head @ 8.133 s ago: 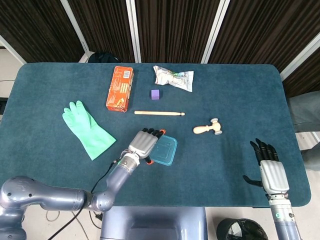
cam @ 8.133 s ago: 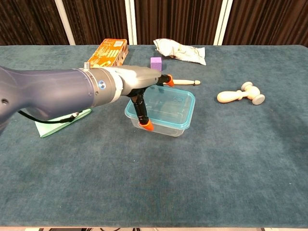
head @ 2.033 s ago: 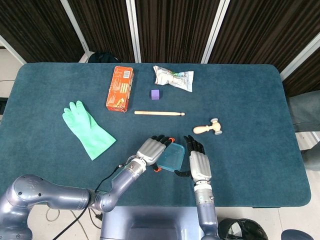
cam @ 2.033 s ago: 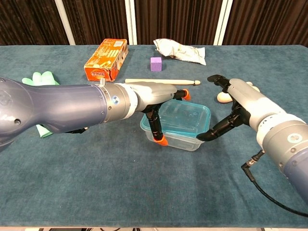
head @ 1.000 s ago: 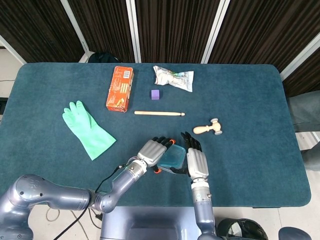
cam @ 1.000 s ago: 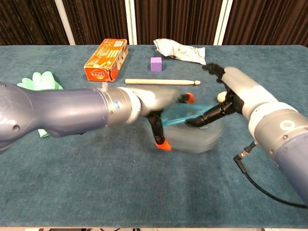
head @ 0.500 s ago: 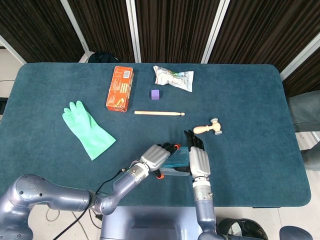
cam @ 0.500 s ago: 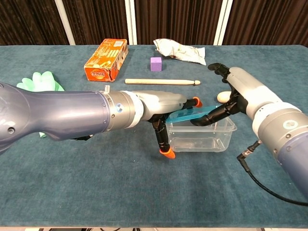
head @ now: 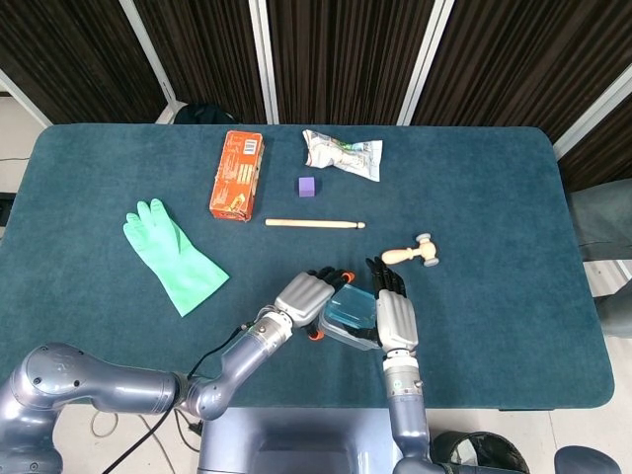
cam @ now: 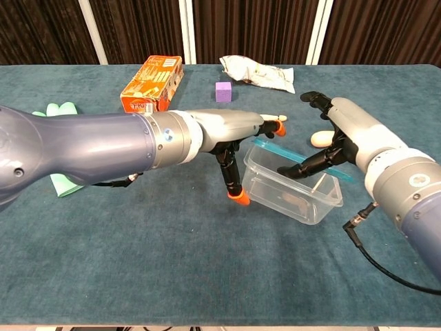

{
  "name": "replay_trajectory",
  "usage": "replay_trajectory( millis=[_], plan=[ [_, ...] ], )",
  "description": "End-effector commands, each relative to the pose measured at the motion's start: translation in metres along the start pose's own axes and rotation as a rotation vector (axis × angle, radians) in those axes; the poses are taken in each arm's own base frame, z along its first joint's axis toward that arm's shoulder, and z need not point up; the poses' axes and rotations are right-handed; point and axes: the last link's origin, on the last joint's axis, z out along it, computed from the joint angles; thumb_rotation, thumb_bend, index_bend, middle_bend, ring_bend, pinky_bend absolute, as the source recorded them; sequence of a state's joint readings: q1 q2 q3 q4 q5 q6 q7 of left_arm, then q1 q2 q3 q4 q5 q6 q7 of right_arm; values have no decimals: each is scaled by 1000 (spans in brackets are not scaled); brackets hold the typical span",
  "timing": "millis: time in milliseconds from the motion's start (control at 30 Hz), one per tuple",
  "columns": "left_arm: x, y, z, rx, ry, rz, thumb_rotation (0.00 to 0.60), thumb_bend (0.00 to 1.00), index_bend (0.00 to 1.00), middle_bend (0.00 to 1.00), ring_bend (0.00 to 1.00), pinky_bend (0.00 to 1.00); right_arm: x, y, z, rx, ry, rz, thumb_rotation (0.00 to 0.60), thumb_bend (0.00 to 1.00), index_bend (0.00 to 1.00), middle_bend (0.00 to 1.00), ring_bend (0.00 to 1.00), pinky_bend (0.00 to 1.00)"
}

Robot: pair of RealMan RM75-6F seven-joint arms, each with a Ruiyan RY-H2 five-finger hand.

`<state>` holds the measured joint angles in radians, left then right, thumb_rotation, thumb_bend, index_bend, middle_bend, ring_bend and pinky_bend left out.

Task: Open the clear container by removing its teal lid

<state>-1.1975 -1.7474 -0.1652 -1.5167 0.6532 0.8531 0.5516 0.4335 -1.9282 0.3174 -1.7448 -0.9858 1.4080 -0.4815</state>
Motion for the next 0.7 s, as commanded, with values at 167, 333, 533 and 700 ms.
replay_trajectory(
  millis=[167,333,533,700],
  plan=[
    [5,-3,-2,2,17,0,600,37,0,51,33,198,-1,1,-1,-1,-2,-2,600,236,234,232,21,0],
    [8,-5,-4,2,23,-4,600,37,0,51,33,197,0,1,-1,2,-3,4,600,405,325,259,37,0],
    [11,-9,-6,6,29,-11,600,37,0,51,33,197,0,0,-1,6,-1,3,600,574,432,330,76,0],
    [13,-10,-8,2,30,-12,600,37,0,51,33,197,-1,0,-1,8,-3,3,600,618,496,338,79,0]
  ],
)
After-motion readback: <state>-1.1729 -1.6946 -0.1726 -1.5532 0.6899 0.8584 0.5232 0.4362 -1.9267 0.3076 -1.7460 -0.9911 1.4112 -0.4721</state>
